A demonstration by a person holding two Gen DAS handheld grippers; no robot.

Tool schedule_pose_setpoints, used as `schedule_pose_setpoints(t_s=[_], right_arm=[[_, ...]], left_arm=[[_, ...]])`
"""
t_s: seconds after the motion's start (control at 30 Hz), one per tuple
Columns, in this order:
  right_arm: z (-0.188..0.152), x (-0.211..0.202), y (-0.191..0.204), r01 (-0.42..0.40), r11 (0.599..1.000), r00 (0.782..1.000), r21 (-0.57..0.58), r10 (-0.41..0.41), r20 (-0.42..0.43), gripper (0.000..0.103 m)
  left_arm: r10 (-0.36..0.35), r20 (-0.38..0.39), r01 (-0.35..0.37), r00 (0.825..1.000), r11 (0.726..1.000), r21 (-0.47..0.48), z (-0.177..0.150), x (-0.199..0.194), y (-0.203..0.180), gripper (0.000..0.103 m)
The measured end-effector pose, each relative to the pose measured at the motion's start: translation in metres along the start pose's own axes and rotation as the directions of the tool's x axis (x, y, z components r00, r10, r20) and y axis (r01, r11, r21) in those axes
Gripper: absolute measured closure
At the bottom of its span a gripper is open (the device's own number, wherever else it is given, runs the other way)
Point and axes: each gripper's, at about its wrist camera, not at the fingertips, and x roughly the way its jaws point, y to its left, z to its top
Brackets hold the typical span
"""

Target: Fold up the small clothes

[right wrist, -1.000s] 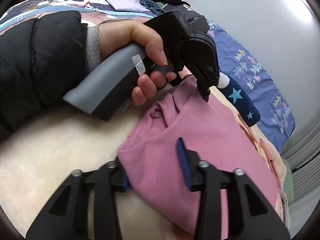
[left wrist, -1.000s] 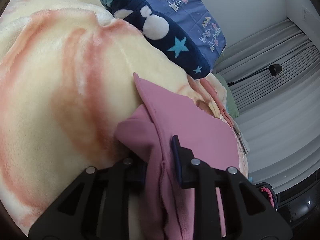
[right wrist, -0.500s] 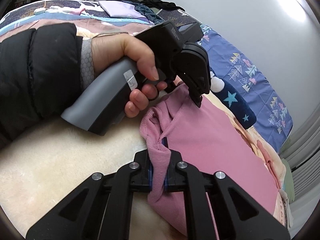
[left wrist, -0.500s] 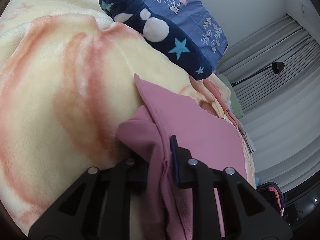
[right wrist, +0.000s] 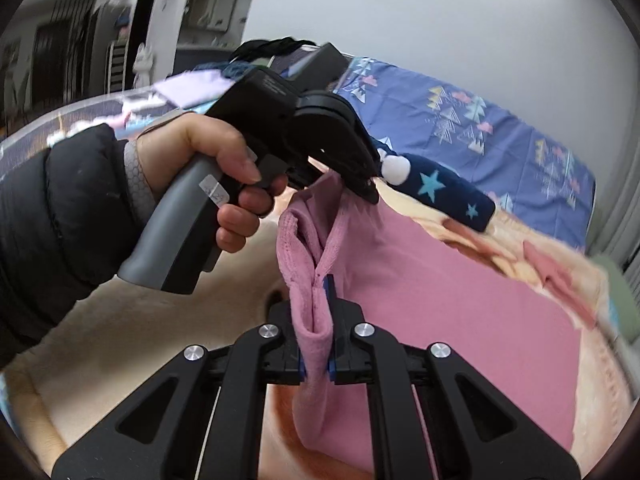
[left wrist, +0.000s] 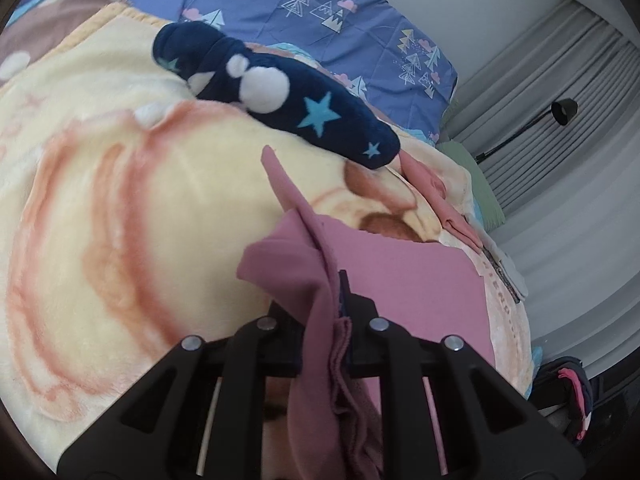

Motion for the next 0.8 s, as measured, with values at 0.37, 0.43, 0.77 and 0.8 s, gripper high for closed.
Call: schedule_pose_setpoints(t_s=[0.37, 0.43, 0.77, 0.8], right_arm=[[-0.018, -0.031, -0.087, -0.128, 0.939, 0.992, 0.318, 0.119, 0.048, 0.096], [-0.023, -0.035, -0.101, -0.148, 0.921, 0.989, 0.360, 0.136, 0.060, 0.096], [-0.058, -0.065, -0.160, -0.216, 0.839, 0.975, 0.499, 0.162, 0.149, 0.096], [-0.061, -0.067, -0.164, -0.217, 0.834, 0.975, 0.508, 0.161, 0.152, 0.096]], left_arm=[[0.068, -0.014, -0.066, 0.998, 0.991, 0.116, 0.011, 0.018, -0.082, 0.090], [0.074, -0.020, -0.071, 0.997, 0.989, 0.126, 0.011, 0.024, -0.093, 0.090], [0.133, -0.056, -0.119, 0.989, 0.972, 0.204, 0.005, 0.065, -0.166, 0.090], [0.140, -0.062, -0.124, 0.988, 0.969, 0.213, 0.004, 0.071, -0.174, 0.090]])
